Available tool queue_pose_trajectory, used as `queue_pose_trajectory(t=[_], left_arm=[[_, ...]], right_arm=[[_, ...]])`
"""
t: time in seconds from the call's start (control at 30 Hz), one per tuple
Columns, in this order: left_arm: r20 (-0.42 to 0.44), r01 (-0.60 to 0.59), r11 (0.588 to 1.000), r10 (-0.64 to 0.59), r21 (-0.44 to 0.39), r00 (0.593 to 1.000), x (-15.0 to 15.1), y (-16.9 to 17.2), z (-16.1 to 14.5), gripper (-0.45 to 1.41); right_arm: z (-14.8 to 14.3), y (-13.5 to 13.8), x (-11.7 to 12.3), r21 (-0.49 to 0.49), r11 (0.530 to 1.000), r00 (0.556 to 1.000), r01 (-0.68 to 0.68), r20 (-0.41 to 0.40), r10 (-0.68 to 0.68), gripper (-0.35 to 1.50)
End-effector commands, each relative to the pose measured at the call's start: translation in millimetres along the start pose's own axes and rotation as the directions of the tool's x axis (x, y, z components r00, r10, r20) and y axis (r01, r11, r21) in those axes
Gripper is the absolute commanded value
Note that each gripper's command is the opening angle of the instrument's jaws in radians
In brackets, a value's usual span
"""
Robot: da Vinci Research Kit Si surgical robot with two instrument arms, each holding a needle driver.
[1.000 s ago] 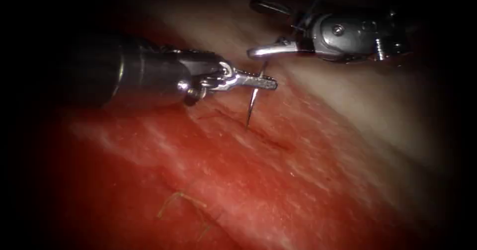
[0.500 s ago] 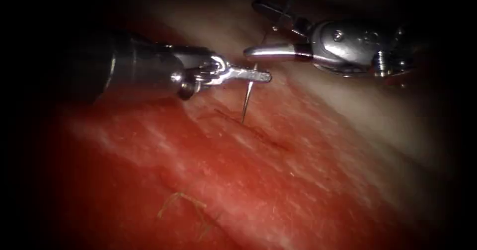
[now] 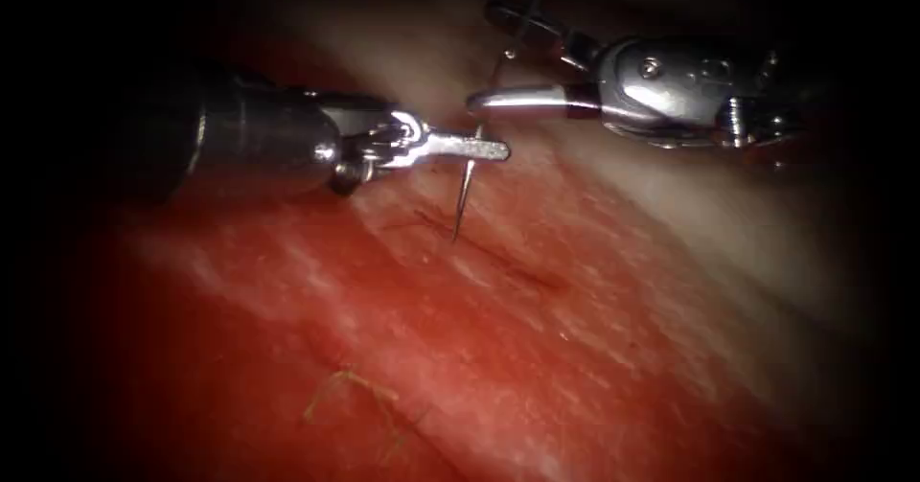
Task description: Wound Closure
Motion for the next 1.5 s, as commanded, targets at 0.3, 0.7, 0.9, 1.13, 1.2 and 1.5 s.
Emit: queue_pose_trajectory(t=[0.3,0.7,0.9,1.13,1.2,1.5], left_arm=[[-0.009,0.001,1.000,-0.001,0.013,1.000,-0.2,-0.5,0.5,-0.45],[-0.039,-0.246,0.969,0.247,0.032,0.968,0.7,0.3,1.2,1.08],[-0.073,-0.406,0.909,0.414,0.096,0.908,1.5,0.2,1.3,1.38],[-0.046,-0.583,0.806,0.589,0.104,0.807,2.2,-0.5,-0.7,1.37],[-0.040,-0.598,0.790,0.607,0.135,0.793,2.6,-1.2,-1.8,1.21],[0.046,-0.710,0.702,0.709,0.044,0.704,1.5,-3.4,-4.4,-0.41]], right_arm=[[0.7,-0.8,-0.5,-0.009,1.000,0.999,0.016,0.037,-0.015,-0.20],[0.6,-0.8,-1.1,-0.048,0.996,0.987,0.076,0.145,-0.069,-0.35],[0.2,-0.8,-1.1,-0.036,0.989,0.979,0.146,0.147,-0.139,-0.35],[-1.0,-0.4,-2.0,-0.031,0.958,0.951,0.286,0.131,-0.280,-0.35],[-1.0,-0.1,-3.1,-0.048,0.948,0.942,0.313,0.145,-0.304,-0.35],[-0.5,0.6,-6.0,-0.056,0.907,0.900,0.418,0.158,-0.405,-0.35]])
